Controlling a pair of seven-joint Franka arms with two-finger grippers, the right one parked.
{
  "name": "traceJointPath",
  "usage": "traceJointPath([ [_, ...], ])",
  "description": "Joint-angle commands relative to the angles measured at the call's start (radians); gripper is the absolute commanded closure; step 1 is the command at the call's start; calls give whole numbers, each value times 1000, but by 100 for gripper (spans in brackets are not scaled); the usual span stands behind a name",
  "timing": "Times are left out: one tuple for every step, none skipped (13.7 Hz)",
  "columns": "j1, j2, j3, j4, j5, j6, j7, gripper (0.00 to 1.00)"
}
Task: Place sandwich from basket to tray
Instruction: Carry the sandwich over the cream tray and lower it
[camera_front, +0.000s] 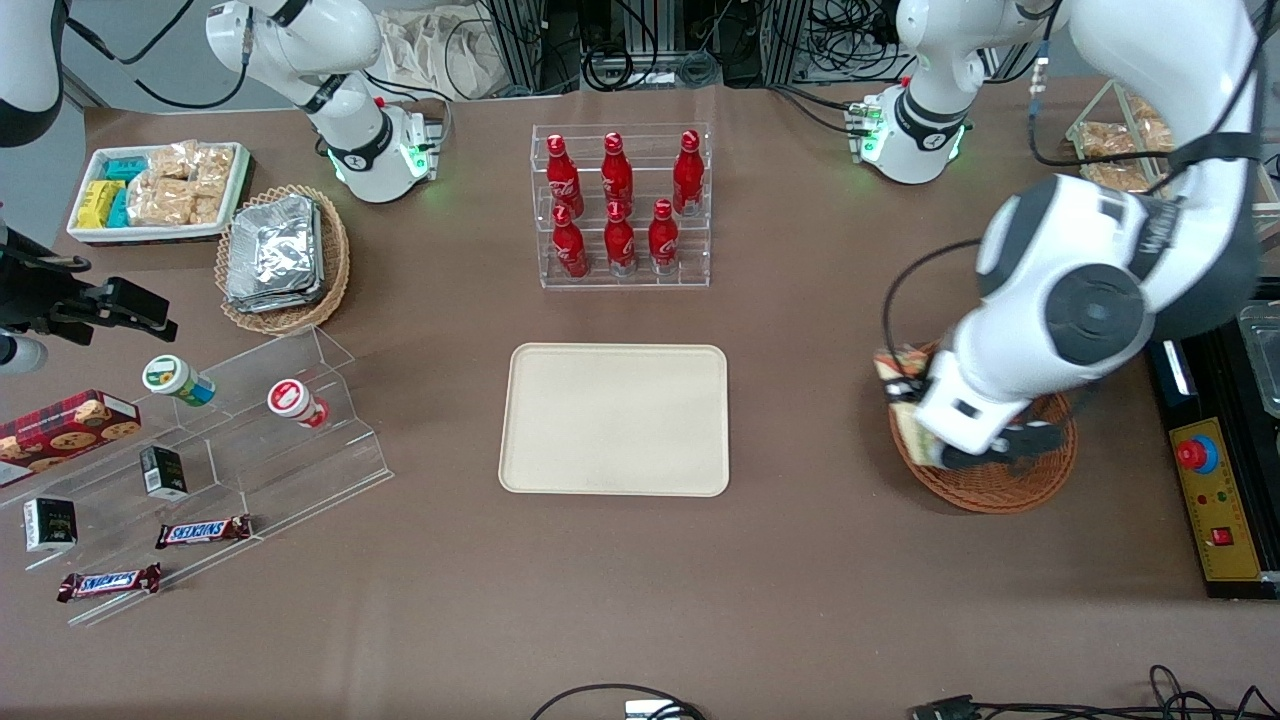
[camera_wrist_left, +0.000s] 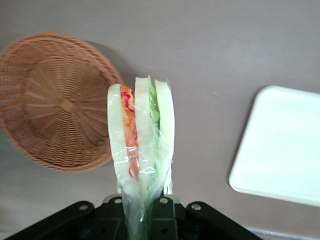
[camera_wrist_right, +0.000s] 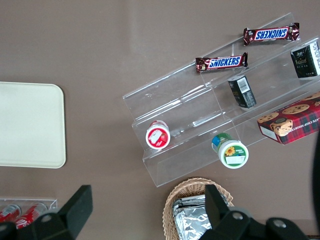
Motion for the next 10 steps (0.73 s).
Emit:
traceJointPath([
  [-49,54,-35,55,-11,-19,15,100],
  [-71,76,-35,67,-11,-10,21,100],
  [-98,105,-35,84,-11,4,24,100],
  [-130,128,-35,95,-9,11,22,100],
  [-161,148,-34,103,-8,28,22,100],
  [-187,177,-34,107,-6,69,18,100],
  [-213,205,-34,107,-3,123,15,100],
  [-236,231,-32,106,2,175,12,100],
  [-255,260,-32,106,3,224,9,100],
  [-264,286,-30,106,3,260,10,100],
])
